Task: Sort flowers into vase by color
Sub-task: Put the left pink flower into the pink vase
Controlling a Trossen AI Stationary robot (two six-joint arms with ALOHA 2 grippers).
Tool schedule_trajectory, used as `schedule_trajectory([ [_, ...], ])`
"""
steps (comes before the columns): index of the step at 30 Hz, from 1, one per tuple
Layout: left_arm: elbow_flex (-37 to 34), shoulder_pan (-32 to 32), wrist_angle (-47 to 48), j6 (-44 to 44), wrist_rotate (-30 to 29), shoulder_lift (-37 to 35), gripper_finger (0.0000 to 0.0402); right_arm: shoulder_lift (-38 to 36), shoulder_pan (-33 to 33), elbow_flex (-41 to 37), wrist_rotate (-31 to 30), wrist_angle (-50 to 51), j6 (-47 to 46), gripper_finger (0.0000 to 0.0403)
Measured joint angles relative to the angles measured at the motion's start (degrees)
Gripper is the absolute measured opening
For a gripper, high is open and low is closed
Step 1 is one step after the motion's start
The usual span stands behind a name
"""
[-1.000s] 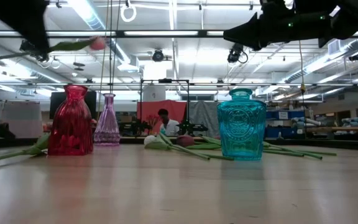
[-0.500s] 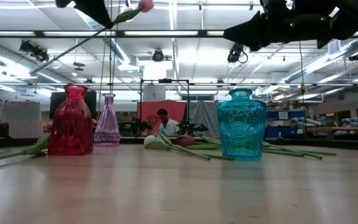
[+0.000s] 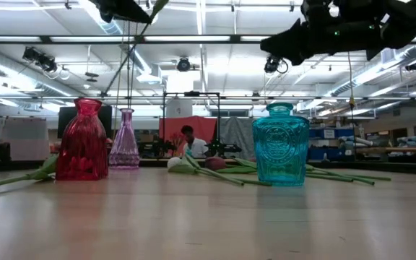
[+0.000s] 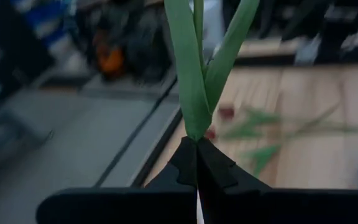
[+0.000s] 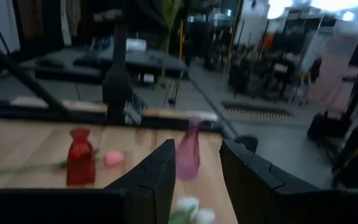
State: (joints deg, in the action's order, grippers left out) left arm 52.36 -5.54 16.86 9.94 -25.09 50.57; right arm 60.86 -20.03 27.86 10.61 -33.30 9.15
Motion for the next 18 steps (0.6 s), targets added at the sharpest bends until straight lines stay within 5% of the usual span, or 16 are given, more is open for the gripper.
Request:
schedule_trajectory([
  [6,-7.43,-9.02,-12.56,4.31,6.3,-3.85,0.0,0.0,0.36,0.0,0.19,-3.63,-0.5,0.014],
  [18,-8.74,-18.83,-17.88,3.95,15.91,-4.07,0.0,0.0,2.38,-1.71,-2.01,-5.9,0.81,0.014],
])
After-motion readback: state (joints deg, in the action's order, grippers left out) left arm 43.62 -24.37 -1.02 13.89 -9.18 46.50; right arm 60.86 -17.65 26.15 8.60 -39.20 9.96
